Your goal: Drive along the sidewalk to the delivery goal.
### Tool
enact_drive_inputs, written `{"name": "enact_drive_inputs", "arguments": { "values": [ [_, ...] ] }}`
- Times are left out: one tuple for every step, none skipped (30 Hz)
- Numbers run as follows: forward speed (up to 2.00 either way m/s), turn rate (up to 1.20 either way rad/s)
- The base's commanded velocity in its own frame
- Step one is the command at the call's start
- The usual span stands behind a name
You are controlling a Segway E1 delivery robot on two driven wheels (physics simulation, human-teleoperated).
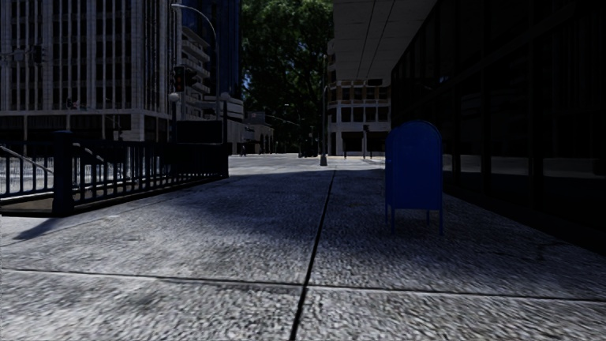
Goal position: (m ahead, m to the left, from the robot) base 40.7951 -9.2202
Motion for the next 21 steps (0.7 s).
{"name": "enact_drive_inputs", "arguments": {
  "values": [
    [2.0,1.2],
    [2.0,1.2],
    [2.0,1.2],
    [2.0,1.2],
    [2.0,1.2],
    [2.0,1.2],
    [2.0,1.2],
    [2.0,1.19],
    [2.0,0.08],
    [2.0,0.0],
    [2.0,0.0],
    [2.0,0.0],
    [2.0,0.0],
    [2.0,0.0],
    [2.0,0.0],
    [2.0,0.0],
    [2.0,0.0],
    [2.0,0.0],
    [2.0,0.0],
    [2.0,0.0],
    [2.0,0.0]
  ]
}}
